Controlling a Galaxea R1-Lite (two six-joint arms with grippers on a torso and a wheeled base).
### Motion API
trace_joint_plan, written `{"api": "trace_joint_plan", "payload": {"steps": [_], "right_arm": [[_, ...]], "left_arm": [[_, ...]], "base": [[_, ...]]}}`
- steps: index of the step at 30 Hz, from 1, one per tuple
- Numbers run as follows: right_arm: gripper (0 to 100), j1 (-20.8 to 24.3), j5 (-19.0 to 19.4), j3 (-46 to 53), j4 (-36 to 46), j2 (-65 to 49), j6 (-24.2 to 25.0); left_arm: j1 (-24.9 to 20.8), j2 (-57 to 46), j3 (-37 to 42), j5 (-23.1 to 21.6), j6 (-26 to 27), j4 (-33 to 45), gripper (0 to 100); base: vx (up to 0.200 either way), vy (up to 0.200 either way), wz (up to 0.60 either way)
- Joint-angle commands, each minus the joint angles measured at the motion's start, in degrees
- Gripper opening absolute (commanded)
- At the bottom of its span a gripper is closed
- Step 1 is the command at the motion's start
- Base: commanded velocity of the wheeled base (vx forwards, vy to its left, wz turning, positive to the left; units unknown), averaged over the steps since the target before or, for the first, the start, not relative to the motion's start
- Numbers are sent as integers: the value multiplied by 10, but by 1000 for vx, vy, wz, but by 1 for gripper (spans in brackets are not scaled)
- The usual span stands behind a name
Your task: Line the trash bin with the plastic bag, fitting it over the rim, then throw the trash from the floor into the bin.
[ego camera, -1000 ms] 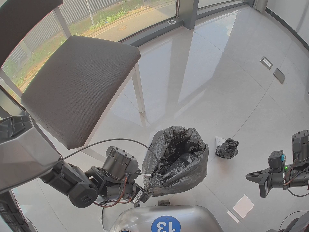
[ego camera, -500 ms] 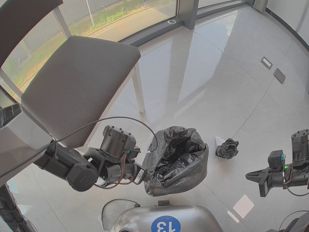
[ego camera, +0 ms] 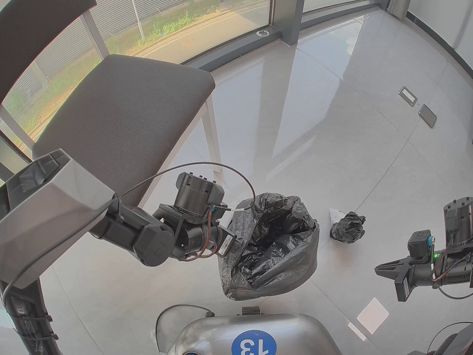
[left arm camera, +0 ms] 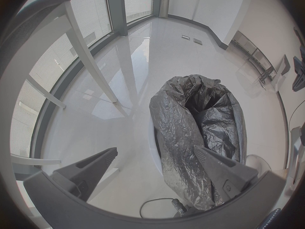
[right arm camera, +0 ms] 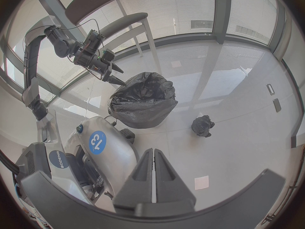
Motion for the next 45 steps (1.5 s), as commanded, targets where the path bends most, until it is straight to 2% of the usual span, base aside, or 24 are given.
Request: {"api": "trace_joint_plan", "payload": {"steps": [1,13,23,24,35,45], "right_arm": [[0,0,0,0,-1,2,0],[0,-2,0,0,-1,1,1],[0,-3,0,0,-1,1,1],[0,-3,0,0,-1,1,1],[0,-5,0,3,-2,-3,2],[0,-10,0,5,-1,-3,1]], "left_arm": [[0,36,-21,0,2,0,100],[-25,75,-72,16,1,16,100],[-30,75,-72,22,0,16,100],[-31,75,-71,22,-1,16,0],[-33,69,-71,37,-7,17,0],[-6,53,-56,47,-8,17,0]], "base": [[0,0,0],[0,0,0],[0,0,0],[0,0,0],[0,0,0],[0,0,0]]}}
